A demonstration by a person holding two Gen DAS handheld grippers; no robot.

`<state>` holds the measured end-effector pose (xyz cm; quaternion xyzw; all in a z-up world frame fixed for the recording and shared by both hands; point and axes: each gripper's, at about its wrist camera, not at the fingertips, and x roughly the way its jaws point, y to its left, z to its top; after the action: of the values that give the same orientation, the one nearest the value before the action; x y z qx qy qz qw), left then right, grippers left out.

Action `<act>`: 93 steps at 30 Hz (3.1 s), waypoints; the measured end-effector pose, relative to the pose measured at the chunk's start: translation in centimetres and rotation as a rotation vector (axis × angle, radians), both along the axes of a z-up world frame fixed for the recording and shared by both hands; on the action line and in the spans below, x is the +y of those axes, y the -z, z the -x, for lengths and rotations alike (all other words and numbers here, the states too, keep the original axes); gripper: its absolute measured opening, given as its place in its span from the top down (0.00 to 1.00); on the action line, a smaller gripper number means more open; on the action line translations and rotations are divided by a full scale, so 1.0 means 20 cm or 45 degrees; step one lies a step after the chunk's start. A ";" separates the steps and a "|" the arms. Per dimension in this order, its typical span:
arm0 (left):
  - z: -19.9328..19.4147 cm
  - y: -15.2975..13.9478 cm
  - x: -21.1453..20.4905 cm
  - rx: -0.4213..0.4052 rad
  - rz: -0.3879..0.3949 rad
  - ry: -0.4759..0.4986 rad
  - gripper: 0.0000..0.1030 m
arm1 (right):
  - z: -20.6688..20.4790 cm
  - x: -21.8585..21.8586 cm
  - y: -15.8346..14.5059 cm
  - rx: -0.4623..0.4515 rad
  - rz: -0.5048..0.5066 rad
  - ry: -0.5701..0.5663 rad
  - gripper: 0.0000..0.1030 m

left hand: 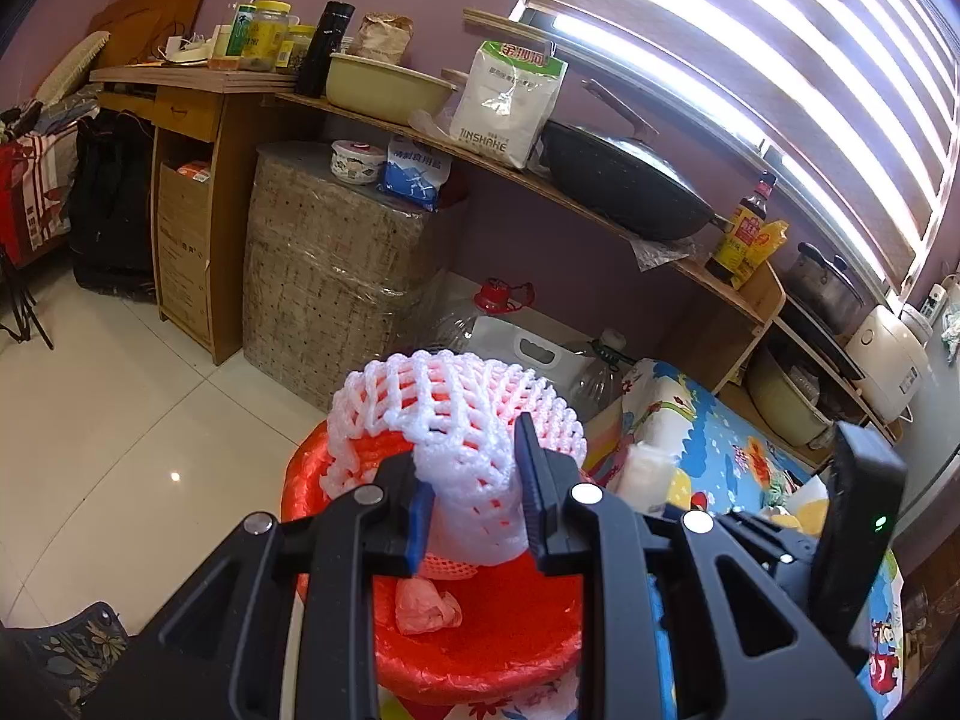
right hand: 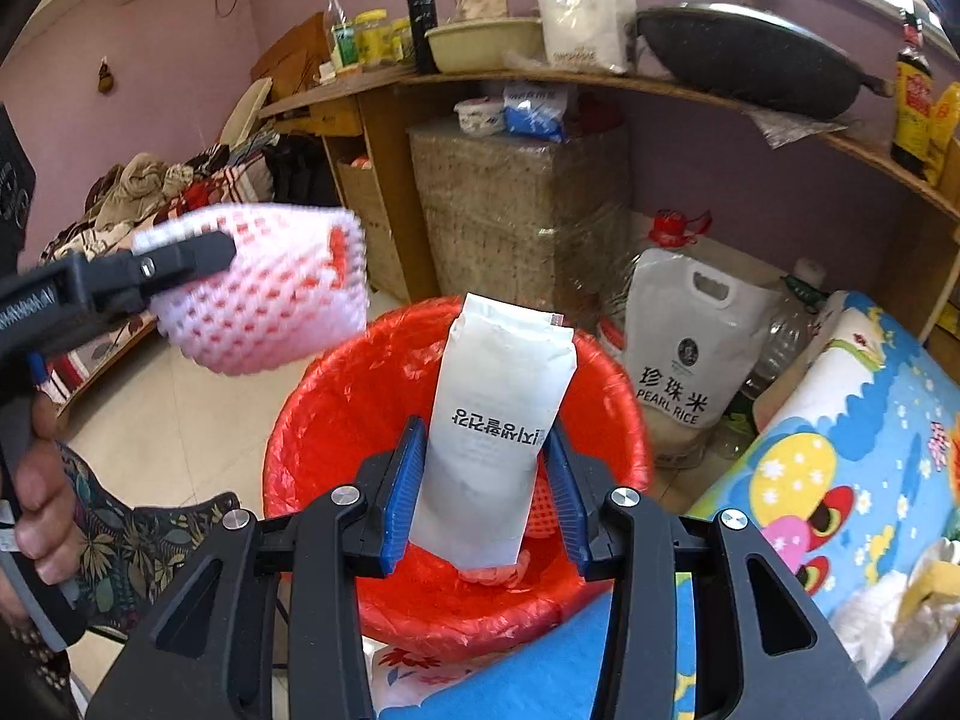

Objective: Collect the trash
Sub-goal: 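Carry the pink net and paper packet over the red bin and release both, then move both open tools back over the bed toward the foam blocks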

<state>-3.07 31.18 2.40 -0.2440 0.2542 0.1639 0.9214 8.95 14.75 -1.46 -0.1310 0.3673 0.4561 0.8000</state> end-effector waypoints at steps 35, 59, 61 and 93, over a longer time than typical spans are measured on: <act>-0.02 -0.04 -0.18 0.049 -0.048 0.039 0.38 | 0.00 -0.50 -0.17 -0.053 -0.064 0.190 0.31; -0.13 -0.12 -0.76 0.068 -0.121 0.293 0.40 | 0.05 -1.30 -0.20 -0.086 -0.077 0.531 0.27; -0.16 -0.11 -0.82 0.074 -0.129 0.317 0.40 | 0.04 -1.36 -0.19 -0.086 -0.074 0.559 0.27; -0.54 0.10 -1.50 0.193 -0.272 0.595 0.38 | -0.13 -1.84 -0.01 -0.077 -0.041 0.862 0.18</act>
<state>7.80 1.11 0.35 -0.0670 0.3532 -0.0097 0.9331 11.62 -21.96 -1.22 -0.0026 0.3586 0.1663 0.9186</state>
